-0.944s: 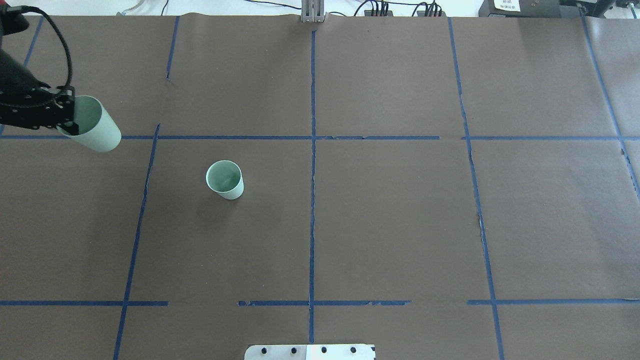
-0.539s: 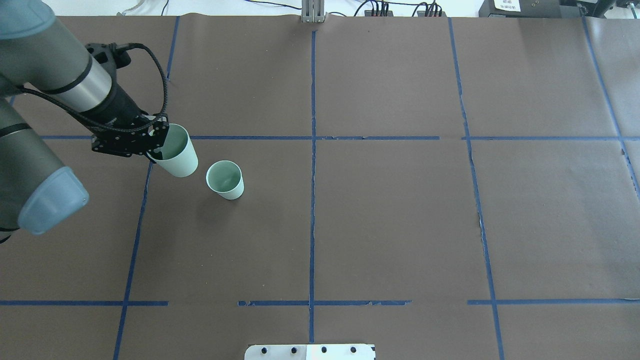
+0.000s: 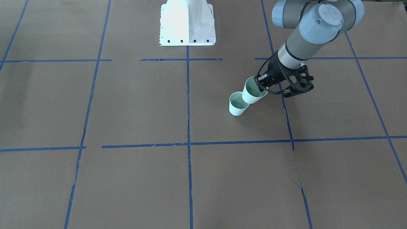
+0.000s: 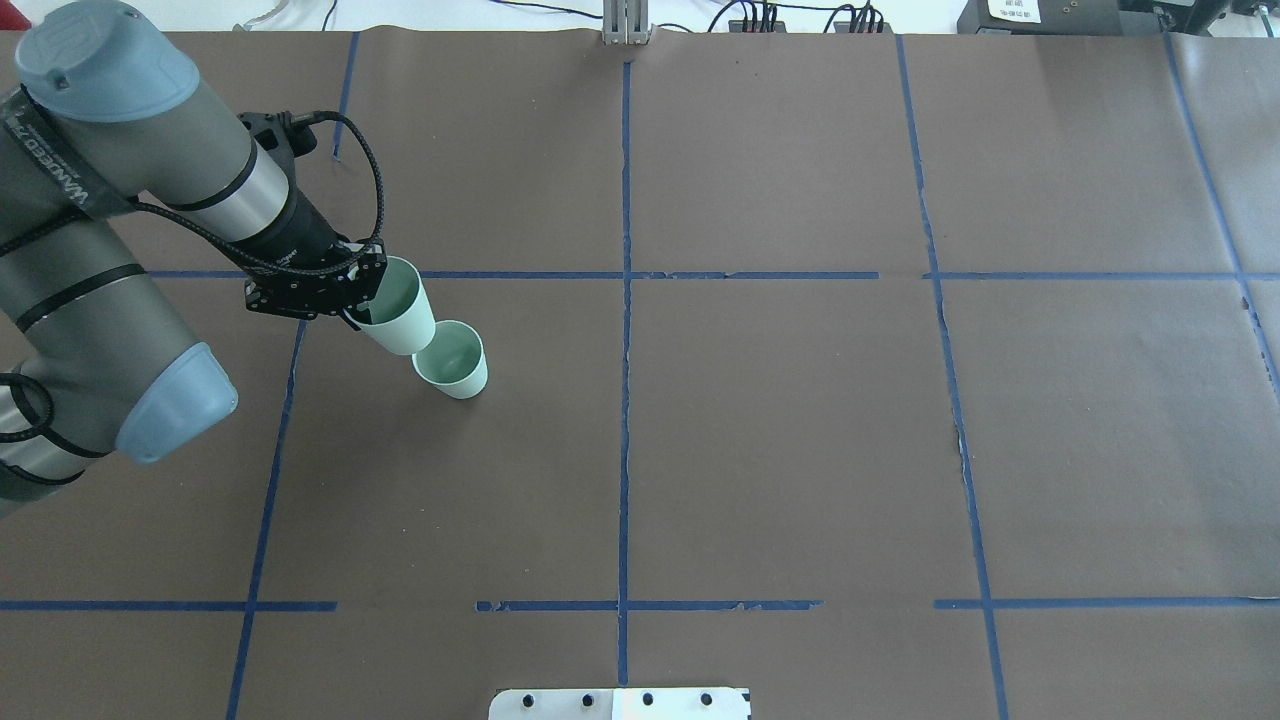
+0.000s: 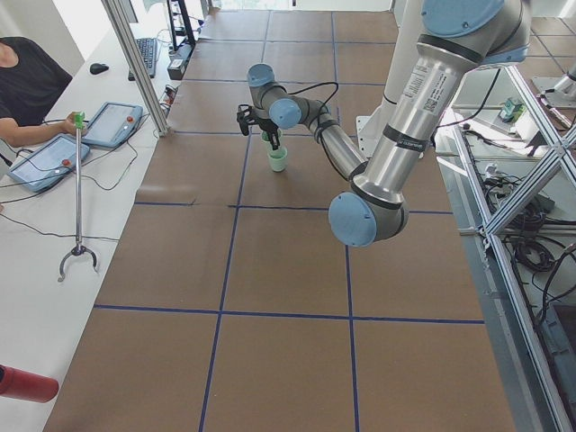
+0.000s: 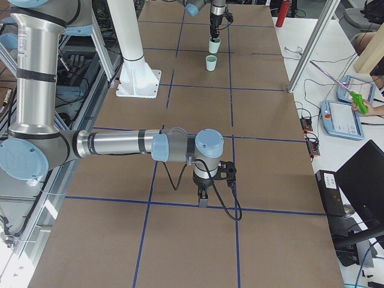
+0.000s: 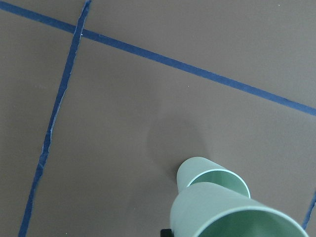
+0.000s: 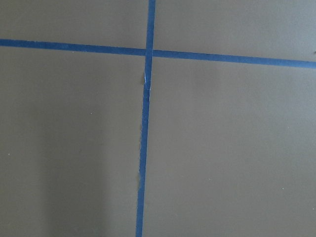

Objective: Stack cups
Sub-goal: 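Lower the held cup into the other cup and open the left gripper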

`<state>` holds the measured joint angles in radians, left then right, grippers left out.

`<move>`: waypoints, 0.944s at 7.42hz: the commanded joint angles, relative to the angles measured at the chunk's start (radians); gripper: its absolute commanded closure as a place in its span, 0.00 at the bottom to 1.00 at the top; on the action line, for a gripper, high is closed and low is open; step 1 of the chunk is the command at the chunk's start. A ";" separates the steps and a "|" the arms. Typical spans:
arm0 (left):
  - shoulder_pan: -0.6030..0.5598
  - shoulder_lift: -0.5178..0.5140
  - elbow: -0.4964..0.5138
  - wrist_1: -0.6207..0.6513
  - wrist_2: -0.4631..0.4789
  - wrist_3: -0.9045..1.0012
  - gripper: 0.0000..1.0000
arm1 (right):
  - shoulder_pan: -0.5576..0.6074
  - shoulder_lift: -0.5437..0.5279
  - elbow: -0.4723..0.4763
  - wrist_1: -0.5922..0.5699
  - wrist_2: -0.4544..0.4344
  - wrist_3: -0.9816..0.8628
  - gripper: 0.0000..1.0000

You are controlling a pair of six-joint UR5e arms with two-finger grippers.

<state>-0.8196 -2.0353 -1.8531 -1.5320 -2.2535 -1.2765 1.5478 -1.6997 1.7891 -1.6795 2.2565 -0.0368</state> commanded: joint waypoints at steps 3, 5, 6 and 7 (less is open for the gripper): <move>0.033 -0.025 0.048 -0.033 0.011 -0.012 1.00 | 0.000 0.000 0.000 0.001 0.000 0.000 0.00; 0.040 -0.023 0.068 -0.073 0.015 -0.015 1.00 | 0.000 0.000 0.000 0.001 0.000 0.000 0.00; 0.040 -0.023 0.068 -0.073 0.015 -0.014 1.00 | 0.000 0.000 0.000 0.000 0.000 0.000 0.00; 0.040 -0.025 0.072 -0.074 0.015 -0.014 1.00 | 0.000 0.000 0.000 0.000 0.000 0.000 0.00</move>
<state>-0.7800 -2.0590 -1.7856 -1.6025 -2.2385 -1.2904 1.5478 -1.6997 1.7887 -1.6792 2.2565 -0.0368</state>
